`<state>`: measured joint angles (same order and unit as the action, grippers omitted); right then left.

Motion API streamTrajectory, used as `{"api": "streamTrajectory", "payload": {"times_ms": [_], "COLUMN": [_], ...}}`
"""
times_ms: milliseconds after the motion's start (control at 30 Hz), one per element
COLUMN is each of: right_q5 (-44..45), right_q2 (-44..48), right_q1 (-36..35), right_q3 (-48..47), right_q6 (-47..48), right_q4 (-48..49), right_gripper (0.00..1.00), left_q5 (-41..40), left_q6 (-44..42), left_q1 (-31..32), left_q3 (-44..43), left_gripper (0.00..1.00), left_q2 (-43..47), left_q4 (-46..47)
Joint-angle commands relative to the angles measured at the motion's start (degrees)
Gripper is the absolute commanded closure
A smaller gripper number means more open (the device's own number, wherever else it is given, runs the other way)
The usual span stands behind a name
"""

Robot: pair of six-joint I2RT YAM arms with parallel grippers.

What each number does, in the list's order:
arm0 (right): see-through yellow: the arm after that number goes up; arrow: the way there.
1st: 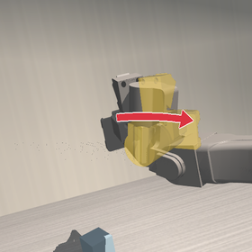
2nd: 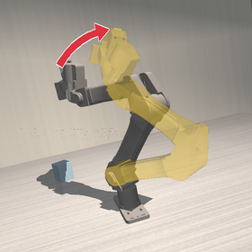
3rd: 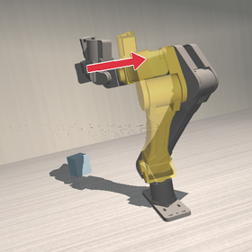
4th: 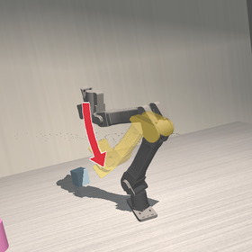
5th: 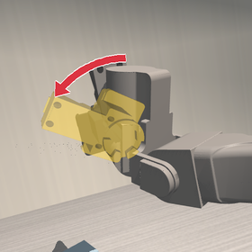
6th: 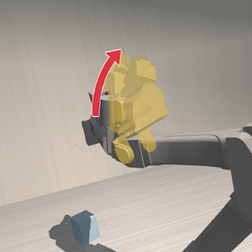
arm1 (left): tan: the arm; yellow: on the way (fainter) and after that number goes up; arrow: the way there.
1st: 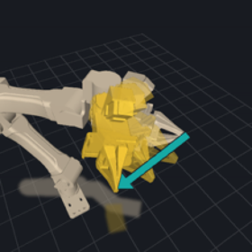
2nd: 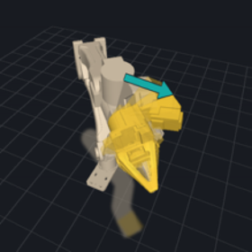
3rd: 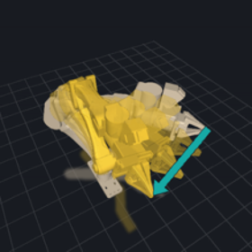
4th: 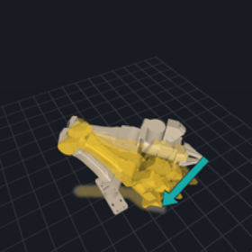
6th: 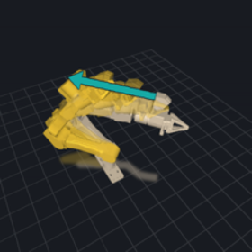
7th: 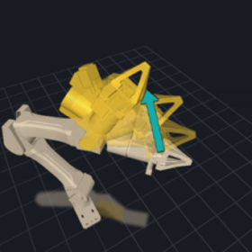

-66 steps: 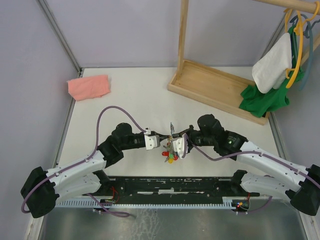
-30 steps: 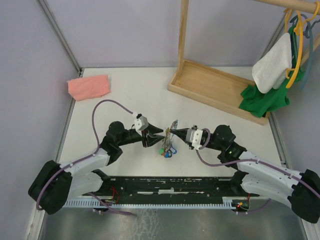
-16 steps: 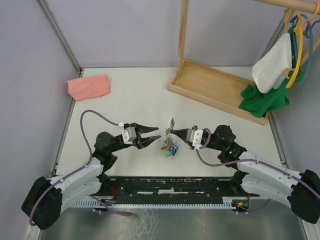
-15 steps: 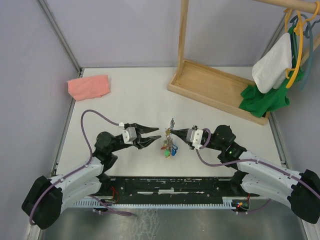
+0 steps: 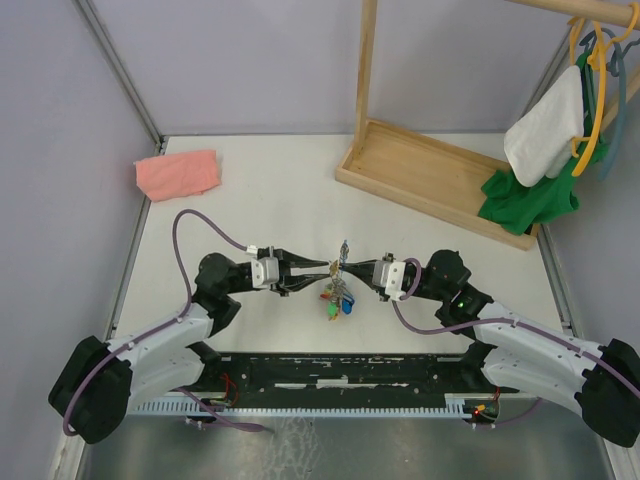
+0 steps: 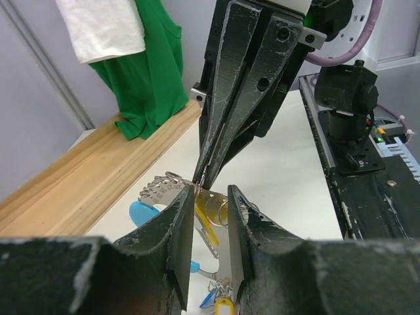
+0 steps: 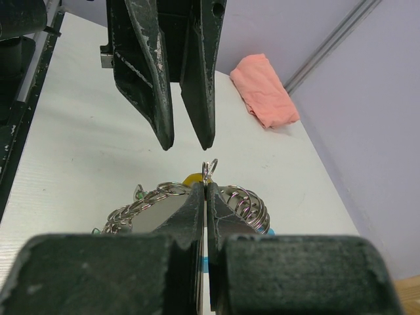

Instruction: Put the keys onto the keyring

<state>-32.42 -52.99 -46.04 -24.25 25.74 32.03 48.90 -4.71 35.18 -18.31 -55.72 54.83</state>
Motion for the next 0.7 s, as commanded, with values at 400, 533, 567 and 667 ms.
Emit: {"api": "streamTrajectory", "payload": {"times_ms": [400, 533, 567, 667], "right_q5": [-2.56, -2.64, -2.69, -2.84], "right_q2": [0.69, 0.64, 0.55, 0.07], "right_q1": [0.16, 0.13, 0.12, 0.16], "right_q3": [-3.48, -3.61, -3.61, -3.56], "right_q6": [-0.67, -0.63, -0.71, -1.06], "right_q4": [4.51, 4.57, 4.58, 5.39], "right_gripper": [0.99, 0.99, 0.99, 0.99], "left_q5": [0.89, 1.54, 1.64, 1.95], "left_q6": [-2.06, -1.31, -1.27, -1.13], "left_q1": [1.01, 1.18, 1.33, 1.75], "left_q3": [-4.40, -4.67, -4.67, -4.76], "left_gripper": [0.65, 0.66, 0.66, 0.68], "left_q2": [-6.86, -7.31, -7.37, -7.60], "left_q4": [3.36, 3.44, 3.45, 3.45]}}
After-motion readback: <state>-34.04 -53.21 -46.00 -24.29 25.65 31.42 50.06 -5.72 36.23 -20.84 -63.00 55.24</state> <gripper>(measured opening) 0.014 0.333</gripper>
